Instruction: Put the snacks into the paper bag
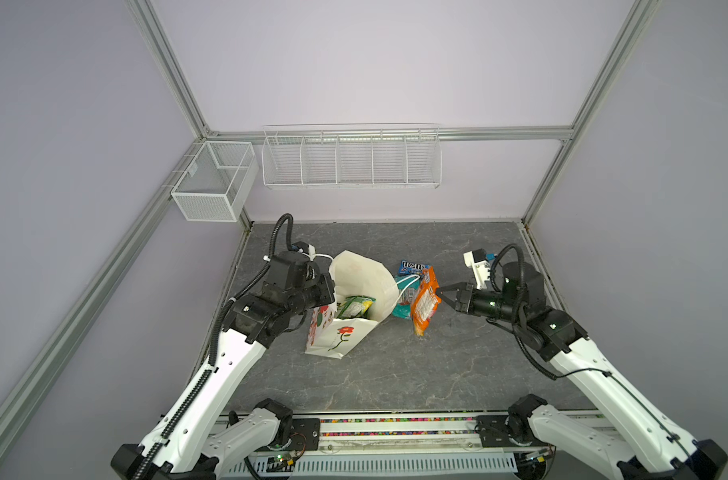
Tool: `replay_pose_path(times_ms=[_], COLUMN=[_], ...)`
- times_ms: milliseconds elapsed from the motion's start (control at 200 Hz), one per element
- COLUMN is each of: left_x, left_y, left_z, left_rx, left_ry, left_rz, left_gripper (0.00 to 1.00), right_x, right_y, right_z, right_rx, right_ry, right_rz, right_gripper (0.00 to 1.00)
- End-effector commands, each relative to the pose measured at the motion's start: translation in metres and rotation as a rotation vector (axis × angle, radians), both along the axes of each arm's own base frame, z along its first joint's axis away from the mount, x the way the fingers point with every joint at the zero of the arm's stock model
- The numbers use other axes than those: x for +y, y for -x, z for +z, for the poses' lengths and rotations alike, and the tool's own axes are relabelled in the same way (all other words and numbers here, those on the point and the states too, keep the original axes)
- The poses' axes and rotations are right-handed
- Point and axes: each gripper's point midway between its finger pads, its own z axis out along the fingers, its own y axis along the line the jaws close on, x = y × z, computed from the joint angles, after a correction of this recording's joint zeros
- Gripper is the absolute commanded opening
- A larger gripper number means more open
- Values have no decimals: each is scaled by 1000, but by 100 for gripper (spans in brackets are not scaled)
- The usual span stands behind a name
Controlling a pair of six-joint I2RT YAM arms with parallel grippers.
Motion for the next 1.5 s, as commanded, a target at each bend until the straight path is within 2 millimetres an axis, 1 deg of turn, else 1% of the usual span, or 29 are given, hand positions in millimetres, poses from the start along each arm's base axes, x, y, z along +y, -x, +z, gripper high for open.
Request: replay_pose_path(times_ms=[0,510,1060,1285,1495], left_x=[8,17,26,29,34], left_y=[2,5,6,8,9], left_z=[5,3,2,1,0], left_rx=[-33,-27,-25,-27,-26], left_ry=[-15,-29,-44,-60,-91], left_rz=[10,27,38,34,37], left_gripper=[0,0,0,0,0], right_x=[6,20,23,25,25], right_y=[-1,1,5,9,13], right_z=[23,52,78,100,115], right_rx=[-77,-134,-190,-231,-256], right_ry=[-15,-27,-58,-82,-97], right_rz=[25,72,89,108,117], right_gripper=[6,6,6,6,7])
